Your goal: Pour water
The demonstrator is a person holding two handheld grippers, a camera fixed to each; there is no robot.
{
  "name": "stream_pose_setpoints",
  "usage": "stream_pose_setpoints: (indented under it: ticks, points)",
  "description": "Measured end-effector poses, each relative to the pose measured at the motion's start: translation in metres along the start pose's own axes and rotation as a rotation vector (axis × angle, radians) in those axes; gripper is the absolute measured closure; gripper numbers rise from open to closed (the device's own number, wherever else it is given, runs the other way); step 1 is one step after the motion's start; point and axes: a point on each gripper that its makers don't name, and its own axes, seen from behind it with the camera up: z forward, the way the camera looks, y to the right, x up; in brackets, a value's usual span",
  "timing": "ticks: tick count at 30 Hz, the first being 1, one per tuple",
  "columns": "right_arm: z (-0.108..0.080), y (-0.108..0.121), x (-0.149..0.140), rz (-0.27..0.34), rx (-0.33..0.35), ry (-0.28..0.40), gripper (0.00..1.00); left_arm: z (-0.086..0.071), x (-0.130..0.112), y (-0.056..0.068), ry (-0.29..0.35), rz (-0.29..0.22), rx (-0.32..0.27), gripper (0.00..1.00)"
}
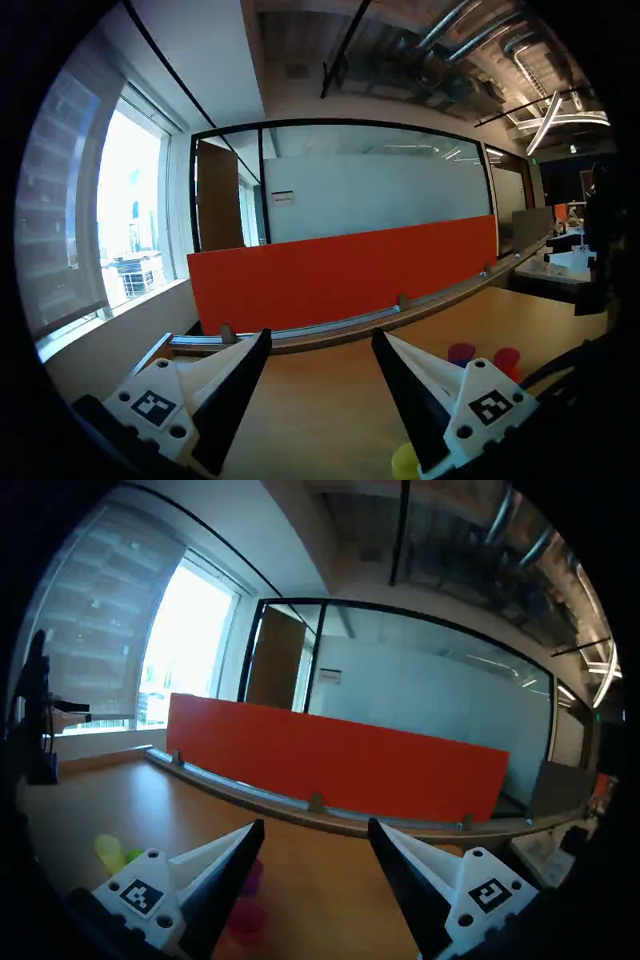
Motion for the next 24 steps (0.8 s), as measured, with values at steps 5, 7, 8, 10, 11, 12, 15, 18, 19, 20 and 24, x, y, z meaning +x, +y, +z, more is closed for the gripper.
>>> stream_pose_setpoints:
  ticks: [5,7,8,10,11,12,15,18,19,20,24]
  points:
    - [0.003,0.004,-0.003,-0.061,0.013,-0.025,0.0,0.002,0.0,0.003,-0.017,0.035,-0.024,0.07]
    - [0.004,0.003,-0.003,-0.086,0.021,-0.028,0.0,0.003,-0.002,0.006,-0.022,0.049,-0.039,0.07]
    - [0.004,0.003,-0.003,-0.098,0.026,-0.029,0.0,0.003,-0.002,0.007,-0.025,0.055,-0.046,0.07]
    - [0.005,0.0,-0.004,-0.116,0.041,-0.035,0.0,0.004,-0.004,0.011,-0.034,0.061,-0.063,0.07]
    - [0.006,-0.001,-0.005,-0.124,0.048,-0.038,0.0,0.004,-0.005,0.013,-0.039,0.064,-0.071,0.07]
    - [0.007,-0.003,-0.005,-0.127,0.058,-0.043,0.0,0.004,-0.007,0.015,-0.046,0.066,-0.081,0.07]
    - [0.01,-0.007,-0.005,-0.13,0.086,-0.055,0.0,0.005,-0.011,0.02,-0.064,0.071,-0.109,0.07]
    - [0.014,-0.011,-0.006,-0.139,0.113,-0.068,0.0,0.007,-0.016,0.026,-0.082,0.078,-0.139,0.07]
    - [0.015,-0.012,-0.007,-0.146,0.12,-0.073,0.0,0.007,-0.018,0.028,-0.088,0.08,-0.151,0.07]
    - [0.016,-0.013,-0.007,-0.153,0.128,-0.078,0.0,0.008,-0.019,0.03,-0.093,0.083,-0.162,0.07]
    - [0.02,-0.02,-0.011,-0.177,0.164,-0.104,0.0,0.012,-0.027,0.039,-0.12,0.093,-0.206,0.07]
